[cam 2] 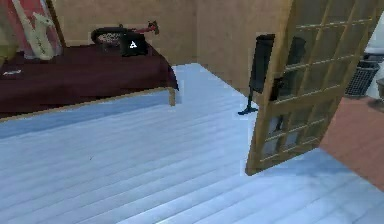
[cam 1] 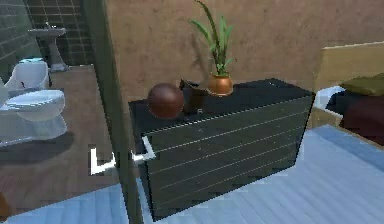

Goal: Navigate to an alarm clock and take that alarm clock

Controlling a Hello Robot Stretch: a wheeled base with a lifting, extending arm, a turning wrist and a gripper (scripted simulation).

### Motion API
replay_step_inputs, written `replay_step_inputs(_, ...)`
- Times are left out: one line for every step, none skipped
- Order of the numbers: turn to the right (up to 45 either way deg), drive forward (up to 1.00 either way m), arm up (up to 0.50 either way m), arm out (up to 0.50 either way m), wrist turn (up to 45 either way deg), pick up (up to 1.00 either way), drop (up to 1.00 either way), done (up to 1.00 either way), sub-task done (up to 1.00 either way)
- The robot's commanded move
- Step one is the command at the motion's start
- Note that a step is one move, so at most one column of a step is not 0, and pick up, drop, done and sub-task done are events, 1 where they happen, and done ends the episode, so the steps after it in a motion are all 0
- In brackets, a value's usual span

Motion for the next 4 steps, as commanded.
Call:
replay_step_inputs(-45.0,0.0,0.0,0.0,0.0,0.0,0.0,0.0,0.0)
replay_step_inputs(-42.0,0.0,0.0,0.0,0.0,0.0,0.0,0.0,0.0)
replay_step_inputs(45.0,0.0,0.0,0.0,0.0,0.0,0.0,0.0,0.0)
replay_step_inputs(45.0,0.0,0.0,0.0,0.0,0.0,0.0,0.0,0.0)
